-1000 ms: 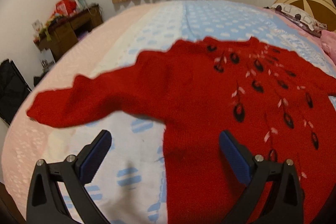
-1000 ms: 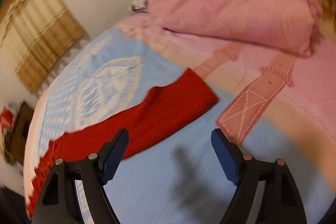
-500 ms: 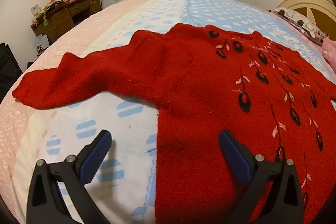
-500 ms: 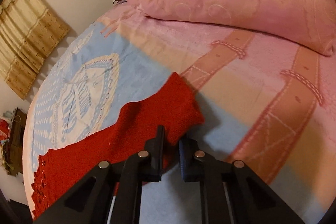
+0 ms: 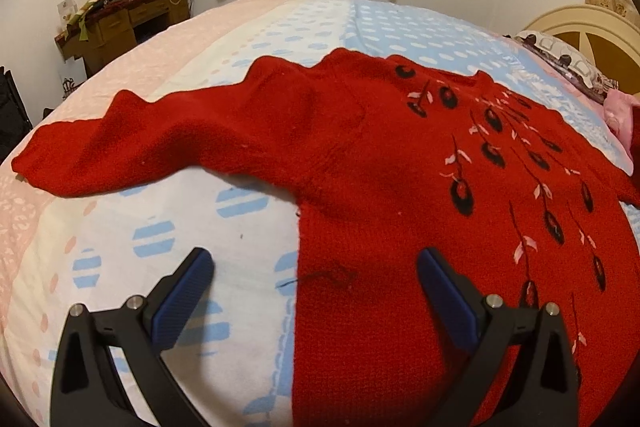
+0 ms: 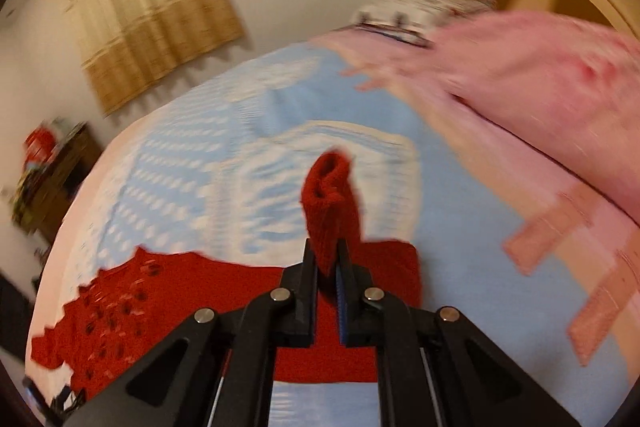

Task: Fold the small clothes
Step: 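Fold the held sleeve across the cardigan body with the right gripper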

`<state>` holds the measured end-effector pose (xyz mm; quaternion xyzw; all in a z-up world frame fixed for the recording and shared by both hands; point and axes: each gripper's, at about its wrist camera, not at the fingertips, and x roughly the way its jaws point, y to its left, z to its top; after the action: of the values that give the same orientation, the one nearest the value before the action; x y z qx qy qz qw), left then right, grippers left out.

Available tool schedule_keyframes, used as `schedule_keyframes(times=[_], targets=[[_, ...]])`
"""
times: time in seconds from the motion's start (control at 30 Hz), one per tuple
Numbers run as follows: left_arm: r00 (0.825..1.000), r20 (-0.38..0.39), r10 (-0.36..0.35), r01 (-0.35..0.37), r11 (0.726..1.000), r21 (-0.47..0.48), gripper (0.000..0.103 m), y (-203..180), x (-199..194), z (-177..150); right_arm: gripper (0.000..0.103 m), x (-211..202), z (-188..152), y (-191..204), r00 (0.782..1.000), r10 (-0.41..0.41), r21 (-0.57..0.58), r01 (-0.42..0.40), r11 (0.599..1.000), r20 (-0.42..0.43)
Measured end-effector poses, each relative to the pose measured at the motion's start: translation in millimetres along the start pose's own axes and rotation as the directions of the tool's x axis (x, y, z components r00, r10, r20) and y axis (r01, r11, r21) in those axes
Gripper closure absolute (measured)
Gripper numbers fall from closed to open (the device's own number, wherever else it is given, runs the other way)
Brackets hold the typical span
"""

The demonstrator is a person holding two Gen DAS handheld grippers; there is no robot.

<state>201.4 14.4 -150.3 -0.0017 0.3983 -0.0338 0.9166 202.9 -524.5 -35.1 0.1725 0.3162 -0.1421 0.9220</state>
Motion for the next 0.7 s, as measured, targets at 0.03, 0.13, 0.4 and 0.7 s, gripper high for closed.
schedule_keyframes(times=[0.03, 0.13, 0.4, 0.7], targets=[[1.0, 0.004, 0.002, -0.002, 1.0, 0.0, 0.0, 0, 0, -1, 0.097, 2, -1, 21, 1.0, 0.03, -0.026, -0.03, 0.999, -0.003], [1.0, 0.009, -0.001, 0.001, 1.0, -0.003, 0.0, 1, 0, -1, 0.097, 7, -8, 69, 0.995, 0.094, -0.091, -0.095, 0.991, -0.015], [1.0, 0.013, -0.003, 0.003, 1.0, -0.003, 0.0, 1, 1, -1, 0.097, 36, -62, 189, 0.965, 0.231, -0.226, -0.253, 0.941, -0.121], [0.998, -0.049, -0.03, 0.03, 1.0, 0.002, 0.0, 3, 2, 7, 0.096, 79, -136, 240, 0.877, 0.322, -0.244, -0.42, 0.874, -0.358]])
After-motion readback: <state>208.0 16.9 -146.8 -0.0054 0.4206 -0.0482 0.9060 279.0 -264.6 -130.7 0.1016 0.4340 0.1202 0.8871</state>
